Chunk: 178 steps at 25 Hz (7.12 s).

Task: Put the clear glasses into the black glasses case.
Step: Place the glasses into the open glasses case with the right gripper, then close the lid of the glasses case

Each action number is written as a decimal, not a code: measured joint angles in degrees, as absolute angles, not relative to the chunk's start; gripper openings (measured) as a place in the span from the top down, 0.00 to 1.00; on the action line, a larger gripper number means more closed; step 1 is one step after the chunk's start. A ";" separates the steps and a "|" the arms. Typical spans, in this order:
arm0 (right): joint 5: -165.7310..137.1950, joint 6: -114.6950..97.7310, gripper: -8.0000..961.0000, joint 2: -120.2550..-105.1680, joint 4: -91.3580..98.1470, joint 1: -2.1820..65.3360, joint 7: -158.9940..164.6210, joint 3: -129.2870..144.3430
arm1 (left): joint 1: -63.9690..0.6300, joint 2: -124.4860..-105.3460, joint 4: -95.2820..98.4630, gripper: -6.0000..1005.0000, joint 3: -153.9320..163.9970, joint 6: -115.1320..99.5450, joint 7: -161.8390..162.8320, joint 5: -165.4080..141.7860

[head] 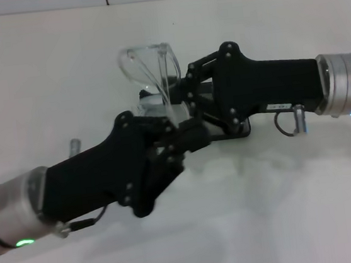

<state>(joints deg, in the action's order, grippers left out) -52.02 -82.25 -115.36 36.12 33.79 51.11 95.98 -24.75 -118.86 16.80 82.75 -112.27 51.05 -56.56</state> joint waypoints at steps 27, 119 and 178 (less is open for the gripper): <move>-136.68 -69.71 0.92 -116.17 80.65 41.21 123.24 107.71 | -15.07 -114.63 17.13 0.94 70.39 -115.18 51.40 -55.32; -104.25 -93.63 0.75 -115.53 86.42 3.78 102.35 61.41 | -39.98 -112.36 16.87 0.82 69.40 -84.38 66.18 -70.63; -96.83 -98.05 0.74 -115.40 65.29 9.54 90.98 54.56 | -33.27 -118.23 37.52 0.66 70.26 -89.51 76.71 -88.04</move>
